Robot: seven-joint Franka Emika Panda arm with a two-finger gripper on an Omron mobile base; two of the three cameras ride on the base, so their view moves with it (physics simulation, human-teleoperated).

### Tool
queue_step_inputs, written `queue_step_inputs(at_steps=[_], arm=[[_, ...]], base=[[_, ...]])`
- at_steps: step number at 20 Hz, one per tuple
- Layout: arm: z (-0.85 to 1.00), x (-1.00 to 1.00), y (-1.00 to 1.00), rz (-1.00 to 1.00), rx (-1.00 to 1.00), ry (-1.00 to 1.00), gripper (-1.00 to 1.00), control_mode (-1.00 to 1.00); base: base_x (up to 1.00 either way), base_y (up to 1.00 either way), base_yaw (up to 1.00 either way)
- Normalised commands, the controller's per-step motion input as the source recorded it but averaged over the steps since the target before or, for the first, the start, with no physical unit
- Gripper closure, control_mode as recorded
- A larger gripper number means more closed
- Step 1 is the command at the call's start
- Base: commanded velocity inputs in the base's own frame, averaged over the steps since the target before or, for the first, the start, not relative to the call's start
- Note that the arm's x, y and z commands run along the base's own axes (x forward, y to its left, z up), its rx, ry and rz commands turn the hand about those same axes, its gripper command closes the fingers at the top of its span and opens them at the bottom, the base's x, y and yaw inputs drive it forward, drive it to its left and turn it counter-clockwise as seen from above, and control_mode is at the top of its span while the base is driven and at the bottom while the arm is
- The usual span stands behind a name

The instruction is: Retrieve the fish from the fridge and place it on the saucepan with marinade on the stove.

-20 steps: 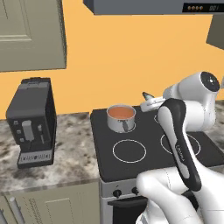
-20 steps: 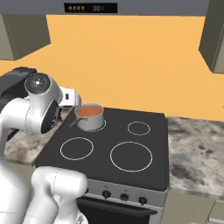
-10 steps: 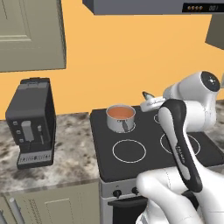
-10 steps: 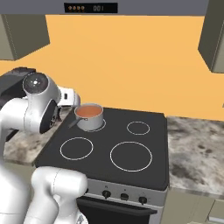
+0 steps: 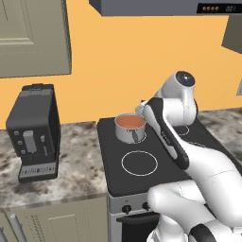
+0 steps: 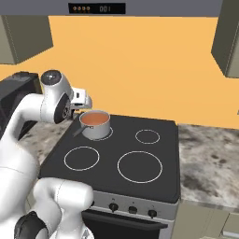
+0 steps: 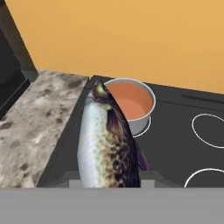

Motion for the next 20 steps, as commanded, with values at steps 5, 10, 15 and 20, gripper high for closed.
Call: queue_step_inputs(at_steps=[5,10,15,20], arm=[[-0.29,0.34,0.11,-0.05,-0.17,0.04,1.00,-1.00],[-0.30,0.53,0.00,0.00,-0.06,0.03,1.00,-1.00],[-0.39,0.79,0.00,0.00,-0.01,0.01,1.00,-1.00],[-0.37,0.87,0.00,0.00,0.00,0.07,1.00,-1.00]], base=[[0.00,0.00,0.00],[0.00,0.00,0.00],[0.00,0.00,0.00],[0.00,0.00,0.00]])
